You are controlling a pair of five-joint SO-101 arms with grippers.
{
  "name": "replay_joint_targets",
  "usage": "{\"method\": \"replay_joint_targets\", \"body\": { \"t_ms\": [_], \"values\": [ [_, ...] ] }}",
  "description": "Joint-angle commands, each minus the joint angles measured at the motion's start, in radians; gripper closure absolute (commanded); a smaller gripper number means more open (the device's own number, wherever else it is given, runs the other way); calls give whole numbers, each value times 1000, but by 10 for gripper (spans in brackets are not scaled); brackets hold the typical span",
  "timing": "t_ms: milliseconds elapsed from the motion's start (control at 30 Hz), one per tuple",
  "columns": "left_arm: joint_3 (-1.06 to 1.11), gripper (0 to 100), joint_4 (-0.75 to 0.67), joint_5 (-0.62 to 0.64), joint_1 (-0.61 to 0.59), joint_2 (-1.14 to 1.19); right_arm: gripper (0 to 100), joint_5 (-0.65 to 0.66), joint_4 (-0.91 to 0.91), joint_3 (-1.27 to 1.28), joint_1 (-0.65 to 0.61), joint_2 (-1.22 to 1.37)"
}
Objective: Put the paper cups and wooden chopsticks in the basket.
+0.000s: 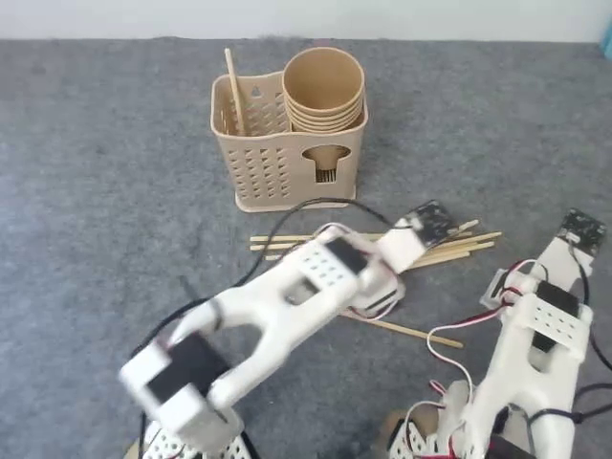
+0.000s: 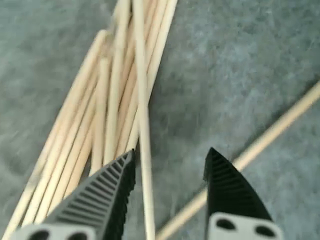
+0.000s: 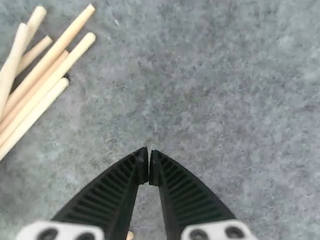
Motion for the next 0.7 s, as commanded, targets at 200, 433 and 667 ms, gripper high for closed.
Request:
{"method": "replay_joint_targets", "body": {
  "t_ms": [200,433,667],
  "values": [
    [-325,795,46,5,21,250,972,14,-16,-5,10,-1],
    [-348,988,51,5,29,270,971,14,-16,-5,10,-4],
    [-348,987,107,5,31,259,971,14,-15,-5,15,-7]
  ]
}}
